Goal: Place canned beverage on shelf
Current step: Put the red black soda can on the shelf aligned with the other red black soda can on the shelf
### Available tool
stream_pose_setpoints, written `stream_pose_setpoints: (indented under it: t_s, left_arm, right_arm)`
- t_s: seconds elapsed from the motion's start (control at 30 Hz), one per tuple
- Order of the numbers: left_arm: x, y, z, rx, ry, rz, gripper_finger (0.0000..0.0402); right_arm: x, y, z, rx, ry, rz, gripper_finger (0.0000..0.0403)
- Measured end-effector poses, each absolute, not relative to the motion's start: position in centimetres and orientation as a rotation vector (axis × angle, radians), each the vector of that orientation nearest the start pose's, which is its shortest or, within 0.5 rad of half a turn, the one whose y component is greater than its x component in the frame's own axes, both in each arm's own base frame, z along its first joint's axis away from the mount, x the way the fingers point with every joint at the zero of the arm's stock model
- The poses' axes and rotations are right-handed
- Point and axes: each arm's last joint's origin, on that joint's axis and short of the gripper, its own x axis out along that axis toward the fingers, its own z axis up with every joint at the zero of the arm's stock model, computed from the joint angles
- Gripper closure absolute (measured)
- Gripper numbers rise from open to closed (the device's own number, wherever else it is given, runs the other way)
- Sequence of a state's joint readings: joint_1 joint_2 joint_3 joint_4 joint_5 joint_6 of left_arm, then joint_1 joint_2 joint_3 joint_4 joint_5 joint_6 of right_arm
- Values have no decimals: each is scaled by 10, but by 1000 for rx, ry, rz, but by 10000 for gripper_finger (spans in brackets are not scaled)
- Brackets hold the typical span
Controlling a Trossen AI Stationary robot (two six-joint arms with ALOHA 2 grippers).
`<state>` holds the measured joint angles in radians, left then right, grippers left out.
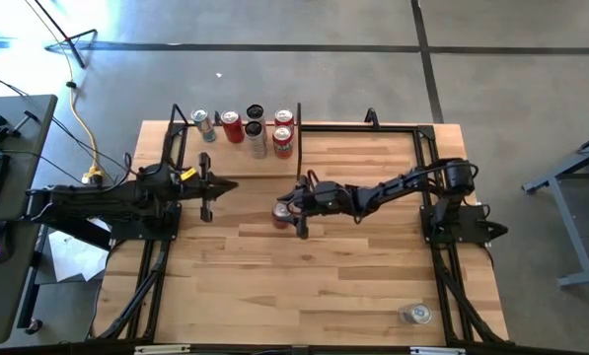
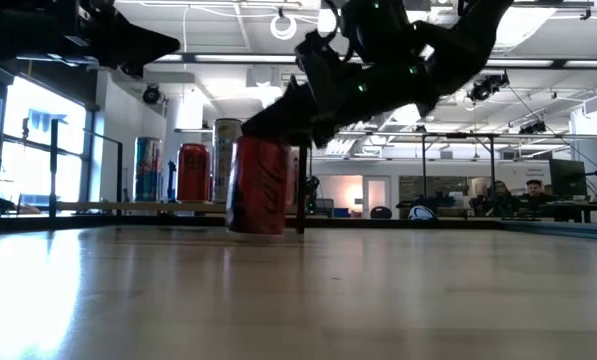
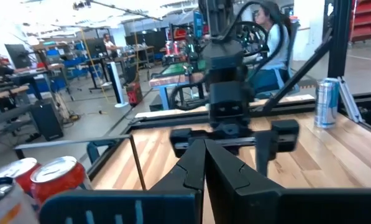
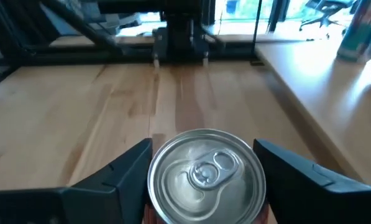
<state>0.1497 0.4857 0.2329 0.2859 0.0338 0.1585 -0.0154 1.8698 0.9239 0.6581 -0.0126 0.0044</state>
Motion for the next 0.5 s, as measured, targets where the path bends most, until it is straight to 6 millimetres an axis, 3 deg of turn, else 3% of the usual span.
stream_pose_setpoints:
  t_s: [0.23,0.5]
  left_arm:
    - [122,18,232,168,-62,127,401]
    - [113,16,233,176,-76,128,401]
  right_arm:
    - [415,3,203,-3,186,-66,165]
    - [486,-18,199,-5,270,-108,165]
